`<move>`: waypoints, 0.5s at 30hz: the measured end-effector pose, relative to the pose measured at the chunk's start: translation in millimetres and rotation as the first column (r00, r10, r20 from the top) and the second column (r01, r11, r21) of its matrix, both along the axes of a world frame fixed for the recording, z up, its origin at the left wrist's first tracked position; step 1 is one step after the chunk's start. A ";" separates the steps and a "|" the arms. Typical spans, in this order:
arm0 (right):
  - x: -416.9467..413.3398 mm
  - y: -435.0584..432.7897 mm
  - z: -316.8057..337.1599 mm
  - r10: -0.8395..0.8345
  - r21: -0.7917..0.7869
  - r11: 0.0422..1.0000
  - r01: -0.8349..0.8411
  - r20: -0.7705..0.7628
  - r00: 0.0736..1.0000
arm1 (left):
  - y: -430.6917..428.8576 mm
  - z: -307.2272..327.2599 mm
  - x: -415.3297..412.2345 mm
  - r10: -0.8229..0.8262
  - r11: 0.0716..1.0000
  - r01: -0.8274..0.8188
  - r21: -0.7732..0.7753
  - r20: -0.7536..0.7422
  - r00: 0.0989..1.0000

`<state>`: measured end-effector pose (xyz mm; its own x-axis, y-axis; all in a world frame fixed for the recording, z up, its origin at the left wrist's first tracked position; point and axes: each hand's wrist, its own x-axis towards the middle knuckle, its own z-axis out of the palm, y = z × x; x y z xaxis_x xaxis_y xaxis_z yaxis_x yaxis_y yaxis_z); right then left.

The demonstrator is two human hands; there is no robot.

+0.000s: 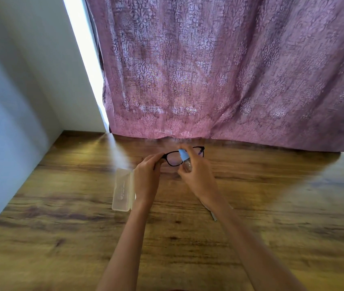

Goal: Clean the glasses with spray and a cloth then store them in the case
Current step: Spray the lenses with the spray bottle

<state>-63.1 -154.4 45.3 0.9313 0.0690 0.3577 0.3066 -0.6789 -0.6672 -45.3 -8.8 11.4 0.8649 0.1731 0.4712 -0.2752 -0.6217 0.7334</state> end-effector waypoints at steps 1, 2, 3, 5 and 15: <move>0.4 0.4 1.0 -0.012 -0.008 1.000 0.012 0.004 1.000 | 0.3 -0.3 -0.2 0.000 1.000 0.000 0.001 0.004 1.000; 0.5 0.9 1.9 -0.023 -0.015 1.000 0.023 0.010 1.000 | 0.6 -0.5 -0.2 0.000 1.000 0.000 0.001 0.007 1.000; 0.4 1.2 2.5 -0.032 -0.019 0.999 0.032 0.011 0.999 | 0.9 -0.6 -0.1 0.002 1.000 -0.002 0.001 0.007 1.000; 0.1 1.8 3.4 -0.040 -0.024 0.999 0.041 0.011 0.999 | 1.1 -0.7 0.5 0.003 1.000 -0.003 -0.007 0.004 1.000; -3.2 2.9 5.3 -0.052 -0.176 0.983 0.061 0.054 0.997 | 0.7 -0.2 0.2 0.000 1.000 0.000 -0.013 -0.012 1.000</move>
